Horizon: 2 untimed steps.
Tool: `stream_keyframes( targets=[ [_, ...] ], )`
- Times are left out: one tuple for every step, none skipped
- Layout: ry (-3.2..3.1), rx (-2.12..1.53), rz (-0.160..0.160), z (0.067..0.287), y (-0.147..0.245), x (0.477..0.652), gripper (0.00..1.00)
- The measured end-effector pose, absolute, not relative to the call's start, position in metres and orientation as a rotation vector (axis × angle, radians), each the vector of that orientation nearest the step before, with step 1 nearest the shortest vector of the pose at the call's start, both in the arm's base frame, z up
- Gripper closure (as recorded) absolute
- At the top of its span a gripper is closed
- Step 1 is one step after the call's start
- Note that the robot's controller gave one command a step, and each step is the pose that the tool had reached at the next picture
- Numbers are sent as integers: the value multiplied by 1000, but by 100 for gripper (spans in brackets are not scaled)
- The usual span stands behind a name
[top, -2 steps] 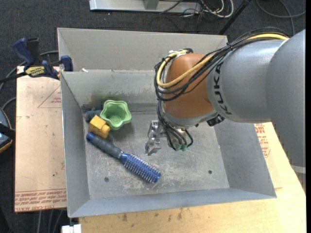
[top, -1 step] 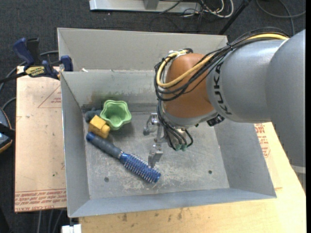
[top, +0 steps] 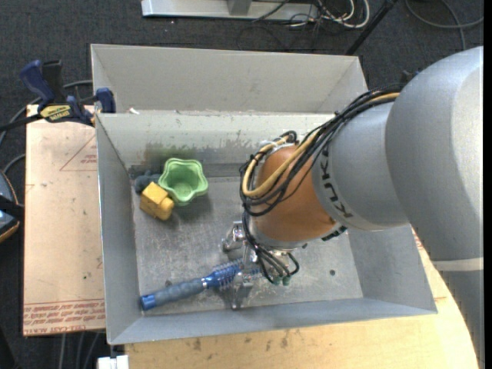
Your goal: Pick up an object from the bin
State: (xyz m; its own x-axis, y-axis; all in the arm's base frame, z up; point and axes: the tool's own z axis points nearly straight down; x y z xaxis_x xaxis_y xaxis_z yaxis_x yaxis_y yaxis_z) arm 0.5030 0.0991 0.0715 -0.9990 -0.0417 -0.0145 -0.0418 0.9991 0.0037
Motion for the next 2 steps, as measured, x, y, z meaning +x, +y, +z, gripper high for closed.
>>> stream_keyframes(
  targets=[
    [3128, -65, 7, 76, 100, 505, 100],
    [3101, -462, 1, 207, 103, 488, 100]
  ],
)
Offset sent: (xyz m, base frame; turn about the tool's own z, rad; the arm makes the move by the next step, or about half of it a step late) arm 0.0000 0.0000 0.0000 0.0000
